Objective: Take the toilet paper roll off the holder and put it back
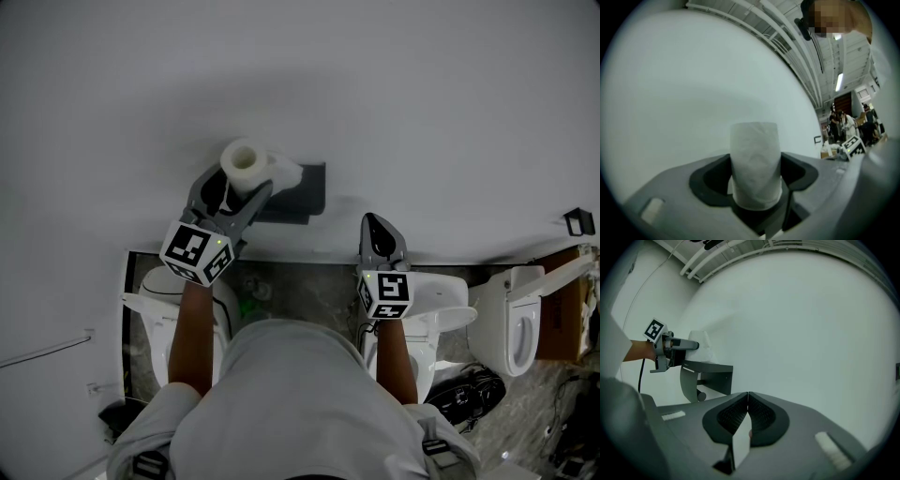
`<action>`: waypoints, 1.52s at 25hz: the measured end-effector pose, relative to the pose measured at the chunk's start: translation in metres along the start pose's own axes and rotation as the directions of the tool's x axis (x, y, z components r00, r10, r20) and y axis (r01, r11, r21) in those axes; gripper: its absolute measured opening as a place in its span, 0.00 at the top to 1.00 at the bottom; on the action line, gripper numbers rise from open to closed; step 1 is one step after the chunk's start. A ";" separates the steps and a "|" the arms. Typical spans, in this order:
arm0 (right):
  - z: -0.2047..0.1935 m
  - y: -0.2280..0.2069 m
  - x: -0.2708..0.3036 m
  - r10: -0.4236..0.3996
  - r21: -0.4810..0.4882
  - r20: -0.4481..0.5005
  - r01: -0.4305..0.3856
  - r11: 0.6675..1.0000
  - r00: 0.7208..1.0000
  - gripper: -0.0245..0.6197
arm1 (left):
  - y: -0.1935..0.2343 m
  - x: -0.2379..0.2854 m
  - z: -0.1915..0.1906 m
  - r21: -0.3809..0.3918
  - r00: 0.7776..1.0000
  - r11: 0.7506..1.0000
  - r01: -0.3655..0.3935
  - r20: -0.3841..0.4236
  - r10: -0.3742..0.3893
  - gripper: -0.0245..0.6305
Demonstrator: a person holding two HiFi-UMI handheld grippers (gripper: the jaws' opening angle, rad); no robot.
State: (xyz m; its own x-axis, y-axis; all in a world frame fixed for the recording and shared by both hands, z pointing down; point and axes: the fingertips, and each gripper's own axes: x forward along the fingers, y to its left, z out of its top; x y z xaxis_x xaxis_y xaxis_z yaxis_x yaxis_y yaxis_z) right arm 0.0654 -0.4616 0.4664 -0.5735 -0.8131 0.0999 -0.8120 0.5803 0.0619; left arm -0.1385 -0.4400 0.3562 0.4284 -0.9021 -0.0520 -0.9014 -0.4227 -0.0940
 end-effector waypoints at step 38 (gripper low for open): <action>0.004 0.018 -0.027 0.015 -0.012 0.011 -0.014 1.000 1.000 0.96 | 0.016 -0.020 0.118 0.152 0.993 0.987 -0.061 0.107 0.045 0.49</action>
State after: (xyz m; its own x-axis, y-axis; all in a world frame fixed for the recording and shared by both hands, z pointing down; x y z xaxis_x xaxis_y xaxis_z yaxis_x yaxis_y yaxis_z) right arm 0.0656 -0.4296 0.4605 -0.5864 -0.8050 0.0899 -0.8023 0.5925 0.0720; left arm -0.1544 -0.4180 0.2381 0.3915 -0.9058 -0.1622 -0.9060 -0.3486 -0.2402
